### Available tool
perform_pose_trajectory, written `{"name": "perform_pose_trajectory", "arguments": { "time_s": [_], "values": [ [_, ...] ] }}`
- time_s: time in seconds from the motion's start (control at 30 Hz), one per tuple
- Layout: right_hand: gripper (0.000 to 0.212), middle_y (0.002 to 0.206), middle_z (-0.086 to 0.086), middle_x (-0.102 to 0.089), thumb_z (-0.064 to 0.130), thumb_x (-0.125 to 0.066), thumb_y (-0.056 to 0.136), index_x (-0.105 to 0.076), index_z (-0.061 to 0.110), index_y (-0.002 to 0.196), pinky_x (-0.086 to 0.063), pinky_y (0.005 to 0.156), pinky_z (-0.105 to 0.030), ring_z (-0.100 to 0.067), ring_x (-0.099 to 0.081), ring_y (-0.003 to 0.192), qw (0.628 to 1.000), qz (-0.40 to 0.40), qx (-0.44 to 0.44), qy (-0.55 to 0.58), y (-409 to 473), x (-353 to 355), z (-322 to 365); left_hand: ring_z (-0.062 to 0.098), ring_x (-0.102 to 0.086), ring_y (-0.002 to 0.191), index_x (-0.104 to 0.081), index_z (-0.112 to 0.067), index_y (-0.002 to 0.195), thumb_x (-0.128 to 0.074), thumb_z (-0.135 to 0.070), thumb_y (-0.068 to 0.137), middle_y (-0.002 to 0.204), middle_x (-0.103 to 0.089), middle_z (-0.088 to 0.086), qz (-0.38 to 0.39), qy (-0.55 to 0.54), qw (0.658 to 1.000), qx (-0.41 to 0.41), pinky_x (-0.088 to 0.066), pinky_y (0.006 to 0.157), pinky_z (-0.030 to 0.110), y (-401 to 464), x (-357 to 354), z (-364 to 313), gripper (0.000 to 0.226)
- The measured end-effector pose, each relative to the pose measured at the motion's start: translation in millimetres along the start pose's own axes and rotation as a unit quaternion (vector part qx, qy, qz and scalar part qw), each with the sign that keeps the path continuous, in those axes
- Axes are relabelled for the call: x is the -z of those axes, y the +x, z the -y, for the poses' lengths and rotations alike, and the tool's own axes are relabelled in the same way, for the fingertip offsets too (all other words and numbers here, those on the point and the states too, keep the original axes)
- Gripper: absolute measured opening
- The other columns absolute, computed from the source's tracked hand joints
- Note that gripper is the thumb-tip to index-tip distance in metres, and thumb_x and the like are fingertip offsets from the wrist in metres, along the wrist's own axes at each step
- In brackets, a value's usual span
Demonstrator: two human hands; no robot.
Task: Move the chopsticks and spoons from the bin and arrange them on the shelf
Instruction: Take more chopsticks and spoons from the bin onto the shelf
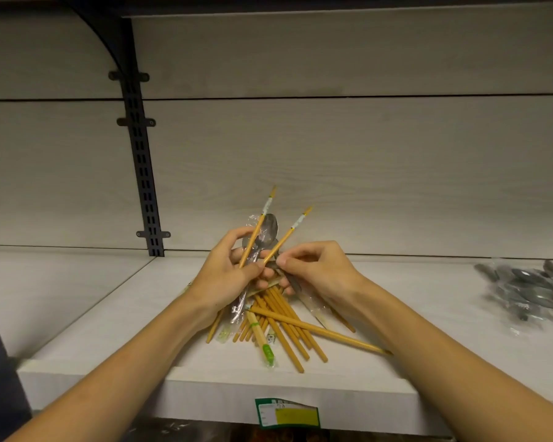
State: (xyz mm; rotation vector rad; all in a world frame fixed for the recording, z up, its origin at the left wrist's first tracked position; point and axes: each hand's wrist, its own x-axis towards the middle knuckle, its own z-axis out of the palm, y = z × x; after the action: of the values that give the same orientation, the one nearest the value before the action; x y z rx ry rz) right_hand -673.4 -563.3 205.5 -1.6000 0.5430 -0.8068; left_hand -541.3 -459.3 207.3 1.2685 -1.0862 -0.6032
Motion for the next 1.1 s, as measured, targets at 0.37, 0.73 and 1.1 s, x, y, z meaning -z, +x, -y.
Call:
{"name": "perform_pose_trajectory", "arguments": {
  "time_s": [0.37, 0.73, 1.1],
  "values": [
    [0.015, 0.063, -0.015, -0.062, 0.003, -0.055, 0.095, -0.063, -0.001, 0.083, -0.057, 0.06, -0.031, -0.021, -0.06, 0.053, 0.969, -0.245, -0.031, 0.007, 11, 21, 1, 0.034, -0.066, 0.065, -0.051, -0.021, 0.124, -0.063, 0.001, 0.088, 0.097, -0.06, 0.003, -0.073, 0.091, 0.993, -0.018, -0.059, 0.061, 0.049, 8, 7, 11, 0.043],
    [0.02, 0.089, -0.011, -0.059, -0.006, -0.048, 0.093, -0.057, 0.01, 0.087, -0.059, 0.073, -0.036, -0.023, -0.061, 0.059, 0.937, -0.349, -0.01, 0.003, 3, 36, 10, 0.024, -0.055, 0.111, -0.052, -0.012, 0.134, -0.05, -0.007, 0.093, 0.126, -0.057, 0.009, -0.173, 0.242, 0.952, -0.071, -0.046, 0.099, 0.041, 20, 16, 8, 0.041],
    [0.035, 0.086, -0.021, -0.058, -0.015, -0.031, 0.089, -0.052, 0.003, 0.11, -0.057, 0.082, -0.05, -0.029, -0.06, 0.061, 0.943, -0.33, -0.041, 0.0, -27, 97, 23, 0.025, -0.066, 0.087, -0.05, -0.021, 0.131, -0.058, -0.012, 0.094, 0.115, -0.056, -0.003, -0.148, 0.237, 0.943, -0.182, -0.054, 0.073, 0.032, 33, -18, -31, 0.039]
  ]
}}
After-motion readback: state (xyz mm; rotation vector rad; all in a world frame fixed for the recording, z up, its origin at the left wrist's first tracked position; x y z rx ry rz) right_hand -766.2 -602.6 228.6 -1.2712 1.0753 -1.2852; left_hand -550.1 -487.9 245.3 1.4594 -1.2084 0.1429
